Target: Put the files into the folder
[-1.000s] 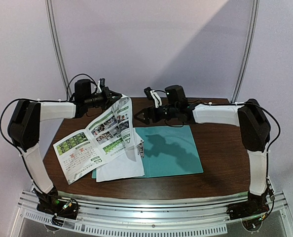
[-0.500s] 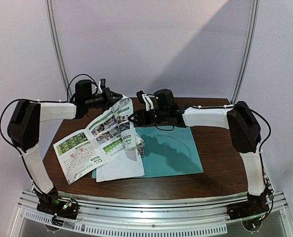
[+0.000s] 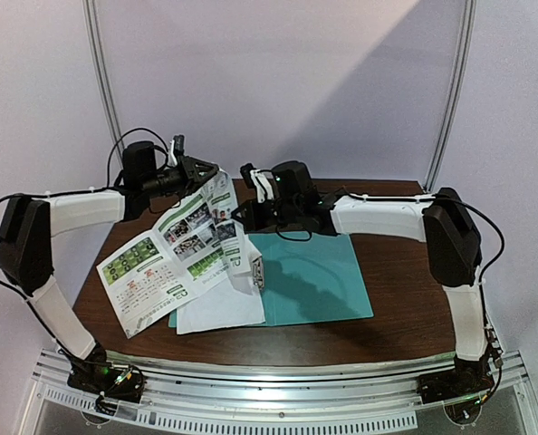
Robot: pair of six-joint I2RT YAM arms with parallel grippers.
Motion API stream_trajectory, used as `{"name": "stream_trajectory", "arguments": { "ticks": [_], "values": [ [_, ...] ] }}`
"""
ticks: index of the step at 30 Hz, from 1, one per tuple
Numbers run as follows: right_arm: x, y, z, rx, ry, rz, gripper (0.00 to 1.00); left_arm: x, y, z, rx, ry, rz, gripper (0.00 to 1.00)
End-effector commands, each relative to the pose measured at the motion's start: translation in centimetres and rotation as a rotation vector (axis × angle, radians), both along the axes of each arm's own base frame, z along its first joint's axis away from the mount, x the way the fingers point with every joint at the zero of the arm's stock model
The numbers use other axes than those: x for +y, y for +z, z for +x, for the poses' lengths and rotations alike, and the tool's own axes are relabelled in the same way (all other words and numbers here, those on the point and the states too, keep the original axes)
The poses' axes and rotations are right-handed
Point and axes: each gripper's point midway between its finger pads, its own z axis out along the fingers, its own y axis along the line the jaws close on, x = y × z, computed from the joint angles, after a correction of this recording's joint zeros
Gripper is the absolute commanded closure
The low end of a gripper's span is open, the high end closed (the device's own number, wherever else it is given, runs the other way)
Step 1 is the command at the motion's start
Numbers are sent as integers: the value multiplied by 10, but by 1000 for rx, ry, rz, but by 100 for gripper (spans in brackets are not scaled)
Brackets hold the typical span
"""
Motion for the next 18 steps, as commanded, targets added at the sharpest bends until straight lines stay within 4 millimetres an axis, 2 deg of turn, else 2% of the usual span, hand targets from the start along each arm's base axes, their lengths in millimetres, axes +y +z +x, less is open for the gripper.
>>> {"name": "stream_trajectory", "arguments": {
  "ticks": [1,2,5,8,9,12,14,18],
  "values": [
    [-14,80,-5,-109,-57,52,100,1,42,-22,-133,-22,30,65],
    [-19,96,-6,-132,-66,62,100,4,45,-25,-148,-11,54,56],
    [-36,120,-7,-160,-118,41,100,18,53,-30,-174,54,123,28],
    [-54,132,-6,-178,-176,0,100,33,59,-37,-194,121,196,5],
    [-62,139,-6,-189,-203,-17,100,39,58,-40,-193,141,223,1],
    [-86,145,-3,-196,-297,-79,100,53,52,-47,-176,187,304,0],
    [-103,157,-6,-195,-345,-95,100,60,39,-54,-131,196,349,1],
    [-136,176,-12,-191,-446,-124,100,54,7,-77,-70,124,351,6]
  ]
}}
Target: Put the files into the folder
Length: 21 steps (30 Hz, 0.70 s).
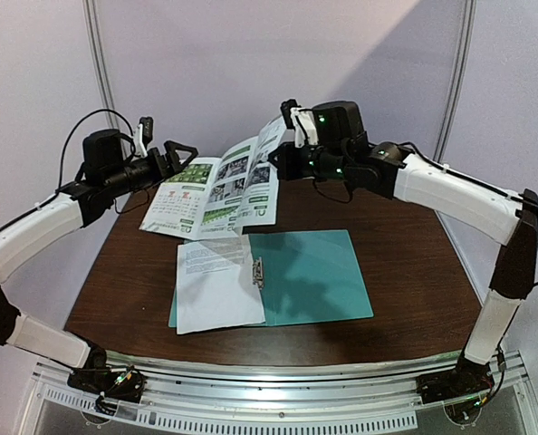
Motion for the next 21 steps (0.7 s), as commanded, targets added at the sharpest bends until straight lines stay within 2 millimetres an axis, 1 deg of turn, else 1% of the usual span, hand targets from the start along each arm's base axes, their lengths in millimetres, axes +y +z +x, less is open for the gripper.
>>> {"name": "stream_trajectory", "arguments": {
  "ticks": [1,4,5,6,7,10,11,13,14,15,16,18,19,21],
  "values": [
    [-50,25,-8,-2,-166,-60,100,-1,-72,-28,170,-42,83,7],
    [-72,41,-15,-4,-215,-66,100,-4,-109,-41,246,-56,79,11],
    [-80,43,-16,2,-235,-81,100,-4,-124,-45,282,-60,80,13],
    [-87,46,-19,10,-252,-90,100,-6,-130,-47,291,-66,70,14],
    [-93,45,-21,29,-264,-100,100,-8,-137,-49,302,-75,61,15],
    [-117,47,-32,82,-288,-109,100,-24,-145,-57,301,-113,53,16],
    [-125,51,-37,99,-294,-96,100,-33,-145,-59,287,-140,67,16],
    [-137,55,-45,124,-305,-84,100,-56,-141,-63,234,-211,120,16],
    [-142,55,-48,132,-312,-80,100,-71,-143,-67,203,-243,173,16],
    [-147,60,-52,131,-315,-70,100,-75,-145,-63,193,-229,216,15],
    [-152,61,-55,135,-325,-69,100,-90,-145,-64,157,-252,278,15],
    [-160,66,-59,128,-349,-42,100,-108,-153,-65,129,-262,361,13],
    [-162,64,-59,126,-358,-29,100,-117,-156,-66,124,-276,370,12],
    [-171,69,-61,111,-389,28,100,-140,-155,-74,104,-339,331,11]
  ]
}}
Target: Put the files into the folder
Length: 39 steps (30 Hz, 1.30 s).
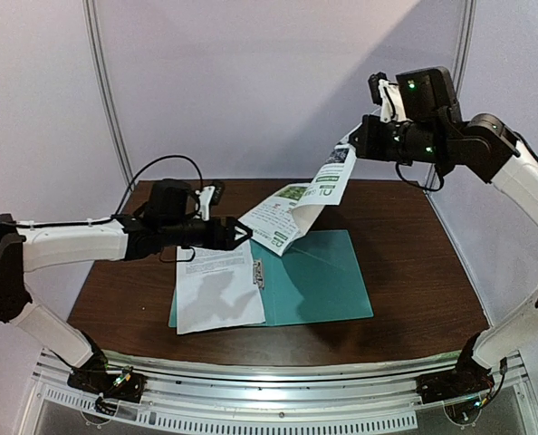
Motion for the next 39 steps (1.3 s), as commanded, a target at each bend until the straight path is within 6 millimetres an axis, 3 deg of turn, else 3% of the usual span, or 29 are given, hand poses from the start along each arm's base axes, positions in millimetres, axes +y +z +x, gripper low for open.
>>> {"name": "stream_trajectory", "arguments": {
  "ticks": [1,3,6,11,14,23,31,36,39],
  "values": [
    [-27,5,-8,-17,-98,80,100,-39,0,-10,-98,-103,13,11],
    [-35,15,-8,-44,-133,112,100,-62,5,-30,-151,-205,-25,8],
    [-32,23,-5,-54,-132,129,100,-80,-5,-48,-250,-263,21,4],
    [-22,24,-1,-45,-111,138,100,-89,-13,-55,-380,-285,30,5],
    [-22,24,-2,-48,-111,137,100,-90,-1,-55,-495,-269,-38,5],
    [-35,34,-6,-73,-141,142,100,-118,1,-29,-533,-233,-104,7],
    [-38,38,-8,-87,-143,140,100,-129,-14,16,-529,-196,-131,11],
    [-41,39,-8,-91,-152,138,100,-144,-12,28,-533,-208,-181,19],
    [-42,40,-7,-95,-158,139,100,-151,-5,30,-563,-213,-235,31]
  ]
}}
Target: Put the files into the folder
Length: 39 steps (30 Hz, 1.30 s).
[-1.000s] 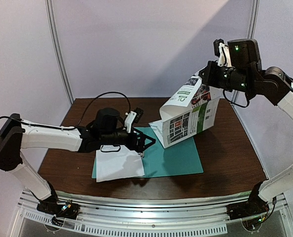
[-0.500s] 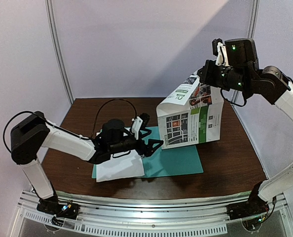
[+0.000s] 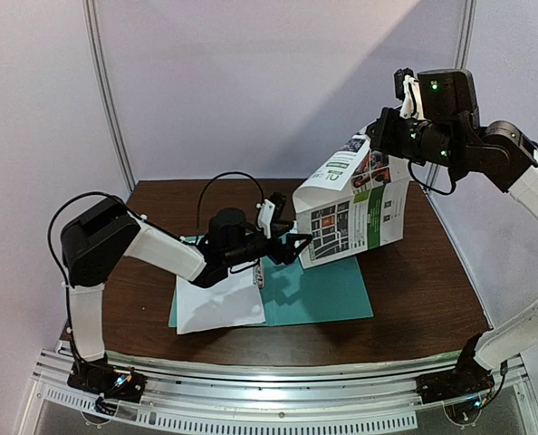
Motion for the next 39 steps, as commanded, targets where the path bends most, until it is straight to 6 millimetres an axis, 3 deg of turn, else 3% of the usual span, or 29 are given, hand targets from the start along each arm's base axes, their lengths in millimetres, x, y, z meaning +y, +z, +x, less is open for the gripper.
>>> {"name": "stream_trajectory", "arguments": {
  "ticks": [1,6,9,14,15,17,19,22,27,34,36,39],
  "values": [
    [-11,20,-3,-49,-29,26,100,-12,20,3,-57,-45,-111,37],
    [-15,21,1,-63,-58,15,100,-22,24,0,-59,-102,-150,84],
    [-17,20,6,-80,-85,6,100,-19,34,-6,-25,-118,-164,96],
    [-15,15,20,-113,-110,-44,99,-10,62,-23,145,-161,-245,100],
    [-14,14,24,-118,-115,-56,95,-8,67,-26,202,-171,-274,100],
    [-9,2,35,-116,-121,-105,69,-5,79,-35,294,-204,-331,100],
    [-6,-11,46,-103,-118,-152,36,3,83,-35,412,-192,-386,100],
    [-7,-29,62,-65,-112,-187,16,19,87,-30,594,-174,-489,100],
    [-13,-20,64,-98,-114,-143,1,40,105,-25,730,-170,-635,100],
    [-41,-5,34,-122,-138,-78,1,57,116,-3,779,-134,-766,100],
    [-44,-18,27,-75,-125,-80,1,55,115,1,798,-137,-780,100],
    [-36,-53,18,41,-59,-45,1,54,117,4,817,-167,-822,100]
  ]
}}
